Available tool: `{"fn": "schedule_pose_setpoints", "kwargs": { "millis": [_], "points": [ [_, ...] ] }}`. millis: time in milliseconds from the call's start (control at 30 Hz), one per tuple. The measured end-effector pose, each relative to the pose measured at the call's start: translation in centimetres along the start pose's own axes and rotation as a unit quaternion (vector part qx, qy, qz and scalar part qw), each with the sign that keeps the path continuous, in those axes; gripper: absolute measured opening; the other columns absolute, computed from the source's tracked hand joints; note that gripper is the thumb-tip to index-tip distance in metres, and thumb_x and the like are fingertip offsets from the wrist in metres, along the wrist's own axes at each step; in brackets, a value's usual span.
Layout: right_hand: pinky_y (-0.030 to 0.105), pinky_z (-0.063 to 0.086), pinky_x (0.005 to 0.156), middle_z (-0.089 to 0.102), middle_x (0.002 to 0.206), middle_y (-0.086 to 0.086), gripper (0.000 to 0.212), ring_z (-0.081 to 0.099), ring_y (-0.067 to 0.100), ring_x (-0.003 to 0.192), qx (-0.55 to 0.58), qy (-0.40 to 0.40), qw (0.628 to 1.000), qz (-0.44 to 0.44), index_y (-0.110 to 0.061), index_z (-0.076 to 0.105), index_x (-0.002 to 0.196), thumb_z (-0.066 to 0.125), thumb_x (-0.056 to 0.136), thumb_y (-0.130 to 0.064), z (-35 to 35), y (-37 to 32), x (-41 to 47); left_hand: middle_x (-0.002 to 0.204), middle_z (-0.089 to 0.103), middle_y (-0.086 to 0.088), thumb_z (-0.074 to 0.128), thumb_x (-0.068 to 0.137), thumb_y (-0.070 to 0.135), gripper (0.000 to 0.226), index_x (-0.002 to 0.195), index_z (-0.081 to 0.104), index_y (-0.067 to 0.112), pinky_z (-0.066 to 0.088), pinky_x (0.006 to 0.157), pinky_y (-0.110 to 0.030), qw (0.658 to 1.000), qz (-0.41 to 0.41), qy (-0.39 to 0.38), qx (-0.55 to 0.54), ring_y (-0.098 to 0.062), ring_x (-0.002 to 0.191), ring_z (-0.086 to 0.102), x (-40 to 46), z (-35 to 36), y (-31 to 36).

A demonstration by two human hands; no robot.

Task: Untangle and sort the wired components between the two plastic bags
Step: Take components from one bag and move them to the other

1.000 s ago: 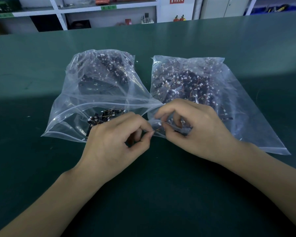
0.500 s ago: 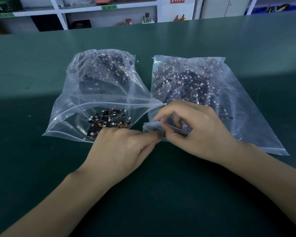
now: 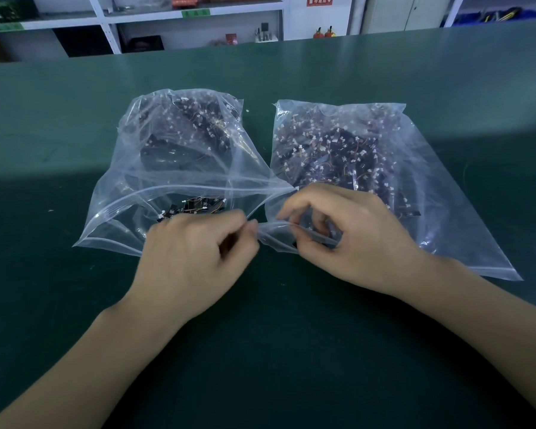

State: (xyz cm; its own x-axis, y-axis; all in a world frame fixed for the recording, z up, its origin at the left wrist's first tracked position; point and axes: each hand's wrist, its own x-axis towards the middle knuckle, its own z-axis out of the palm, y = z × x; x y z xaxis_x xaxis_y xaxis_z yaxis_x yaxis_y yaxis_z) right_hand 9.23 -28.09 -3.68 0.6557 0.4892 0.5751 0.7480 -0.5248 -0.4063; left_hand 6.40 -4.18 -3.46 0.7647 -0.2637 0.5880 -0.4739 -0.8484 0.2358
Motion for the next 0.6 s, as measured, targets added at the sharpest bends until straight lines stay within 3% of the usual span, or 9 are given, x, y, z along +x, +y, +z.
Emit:
{"fn": "schedule_pose_setpoints", "kwargs": {
  "millis": [167, 367, 467, 600],
  "points": [
    [0.033, 0.054, 0.06, 0.066, 0.095, -0.019, 0.021, 0.057, 0.014, 0.063, 0.0, -0.006, 1.0, 0.002, -0.024, 0.071, 0.111, 0.069, 0.092, -0.015, 0.0, -0.1, 0.0, 0.052, 0.042, 0.012, 0.061, 0.101, 0.042, 0.028, 0.081, 0.049, 0.027, 0.031, 0.054, -0.029, 0.995, -0.078, -0.02, 0.062, -0.009, 0.048, 0.042, -0.1, 0.0, -1.6],
    [0.032, 0.054, 0.061, 0.065, 0.096, -0.019, 0.021, 0.057, 0.013, 0.063, 0.001, -0.004, 1.0, 0.002, -0.023, 0.071, 0.11, 0.069, 0.092, -0.014, 0.0, -0.1, 0.0, 0.064, 0.061, 0.01, 0.052, 0.107, 0.032, 0.008, 0.105, 0.06, 0.031, 0.035, 0.056, -0.033, 0.992, -0.087, -0.033, 0.088, -0.022, 0.056, 0.051, -0.2, 0.2, -2.4],
    [0.032, 0.054, 0.06, 0.064, 0.096, -0.021, 0.019, 0.056, 0.011, 0.063, -0.006, -0.002, 1.0, 0.001, -0.023, 0.072, 0.109, 0.069, 0.092, -0.014, 0.0, -0.1, 0.0, 0.065, 0.057, 0.013, 0.055, 0.103, 0.046, 0.019, 0.117, 0.065, 0.039, 0.048, 0.062, -0.038, 0.991, -0.086, -0.069, 0.074, -0.029, 0.072, 0.065, -0.3, 0.3, -2.5],
    [0.027, 0.052, 0.061, 0.061, 0.097, -0.022, 0.015, 0.052, 0.001, 0.064, -0.011, -0.008, 1.0, -0.004, -0.021, 0.073, 0.104, 0.069, 0.093, -0.012, 0.1, -0.1, 0.1, 0.057, 0.047, 0.019, 0.068, 0.094, 0.05, 0.02, 0.113, 0.073, 0.044, 0.045, 0.062, -0.034, 0.992, -0.085, -0.081, 0.049, -0.018, 0.064, 0.055, -0.1, 0.2, -2.7]
  ]
}}
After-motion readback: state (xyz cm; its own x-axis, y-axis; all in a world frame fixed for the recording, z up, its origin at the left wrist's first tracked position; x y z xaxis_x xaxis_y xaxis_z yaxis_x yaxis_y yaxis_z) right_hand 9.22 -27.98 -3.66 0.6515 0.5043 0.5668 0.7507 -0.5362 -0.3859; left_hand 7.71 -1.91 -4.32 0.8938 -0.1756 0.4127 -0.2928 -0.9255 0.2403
